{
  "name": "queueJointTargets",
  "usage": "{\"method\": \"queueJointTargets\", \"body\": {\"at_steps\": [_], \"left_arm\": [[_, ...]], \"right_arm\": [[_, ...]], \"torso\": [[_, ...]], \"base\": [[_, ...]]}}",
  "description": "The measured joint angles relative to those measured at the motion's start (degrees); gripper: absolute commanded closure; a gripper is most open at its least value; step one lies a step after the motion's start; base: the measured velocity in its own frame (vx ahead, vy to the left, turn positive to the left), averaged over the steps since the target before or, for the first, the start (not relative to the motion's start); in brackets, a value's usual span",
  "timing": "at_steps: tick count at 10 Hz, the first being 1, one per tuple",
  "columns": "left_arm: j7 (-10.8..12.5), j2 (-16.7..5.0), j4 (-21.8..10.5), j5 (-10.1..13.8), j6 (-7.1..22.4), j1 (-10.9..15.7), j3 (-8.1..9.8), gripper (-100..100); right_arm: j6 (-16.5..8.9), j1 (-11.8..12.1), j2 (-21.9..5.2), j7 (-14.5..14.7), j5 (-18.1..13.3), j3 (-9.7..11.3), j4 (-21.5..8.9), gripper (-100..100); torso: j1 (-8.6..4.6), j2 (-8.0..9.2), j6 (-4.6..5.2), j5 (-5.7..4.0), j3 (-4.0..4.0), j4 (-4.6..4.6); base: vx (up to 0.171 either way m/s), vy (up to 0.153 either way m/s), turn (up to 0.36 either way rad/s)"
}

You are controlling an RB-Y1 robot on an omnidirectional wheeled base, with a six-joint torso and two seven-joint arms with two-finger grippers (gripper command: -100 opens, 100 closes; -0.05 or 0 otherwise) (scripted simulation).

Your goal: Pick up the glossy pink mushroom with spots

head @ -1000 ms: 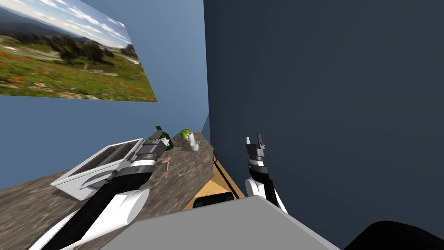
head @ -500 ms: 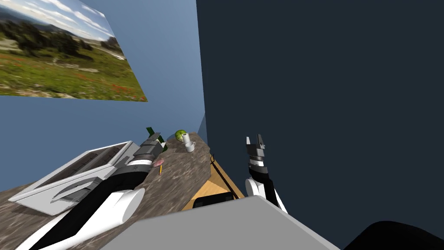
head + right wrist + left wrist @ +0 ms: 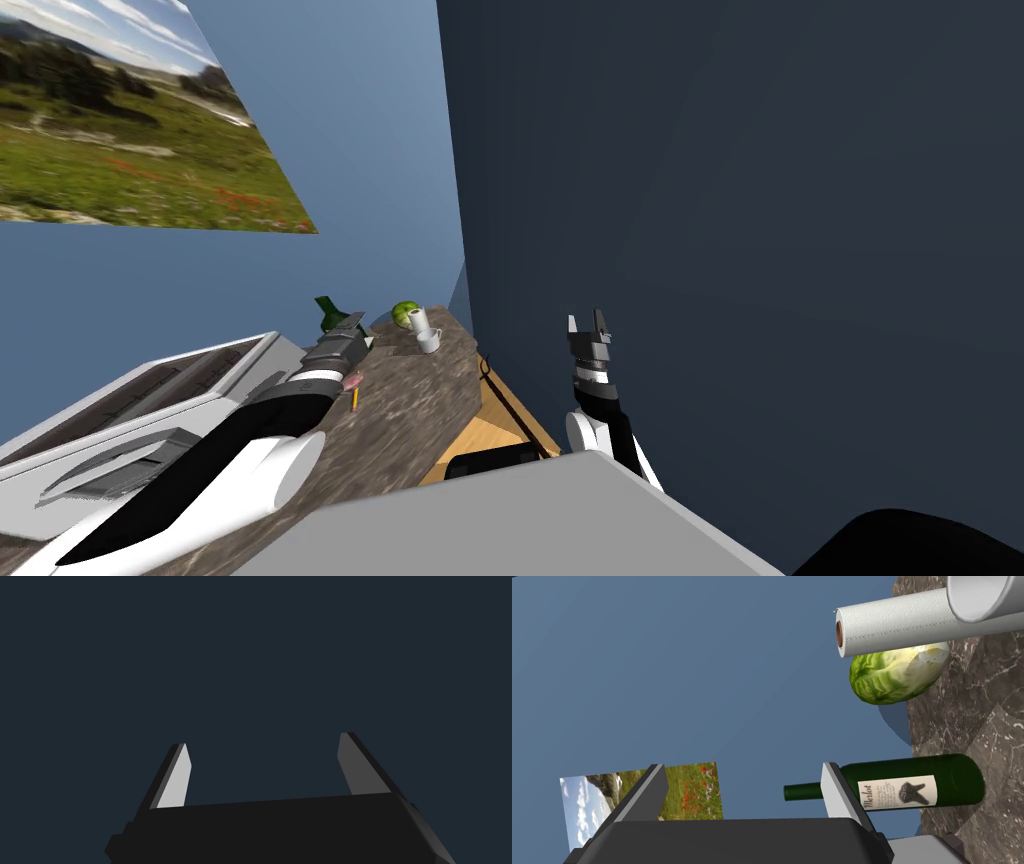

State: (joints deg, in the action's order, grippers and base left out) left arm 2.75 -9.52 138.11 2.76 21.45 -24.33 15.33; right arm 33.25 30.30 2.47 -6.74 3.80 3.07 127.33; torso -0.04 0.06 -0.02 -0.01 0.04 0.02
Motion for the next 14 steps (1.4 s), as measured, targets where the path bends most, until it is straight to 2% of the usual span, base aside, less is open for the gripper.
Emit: {"method": "queueJointTargets", "body": {"at_steps": [1,3,14], "left_arm": [[0.1,-0.1,0.1,0.1,1.7,0.2,0.92,-100],[0.2,0.0,-0.2,0.0,4.7,0.6,1.43,-100],[1.2,0.5,-1.0,-0.2,21.0,2.3,6.85,-100]], "right_arm": [[0.0,0.0,0.0,0.0,0.0,0.0,0.0,0],[0.0,0.0,0.0,0.0,0.0,0.0,0.0,0],[0.0,0.0,0.0,0.0,0.0,0.0,0.0,0]], "torso": [[0.0,0.0,0.01,0.0,0.0,0.0],[0.05,0.0,-0.02,0.01,0.0,0.0],[0.12,-0.01,0.01,0.03,-0.01,0.0]], "base": [[-0.006,-0.014,-0.07],[-0.006,-0.008,-0.068],[-0.004,0.003,-0.081]]}}
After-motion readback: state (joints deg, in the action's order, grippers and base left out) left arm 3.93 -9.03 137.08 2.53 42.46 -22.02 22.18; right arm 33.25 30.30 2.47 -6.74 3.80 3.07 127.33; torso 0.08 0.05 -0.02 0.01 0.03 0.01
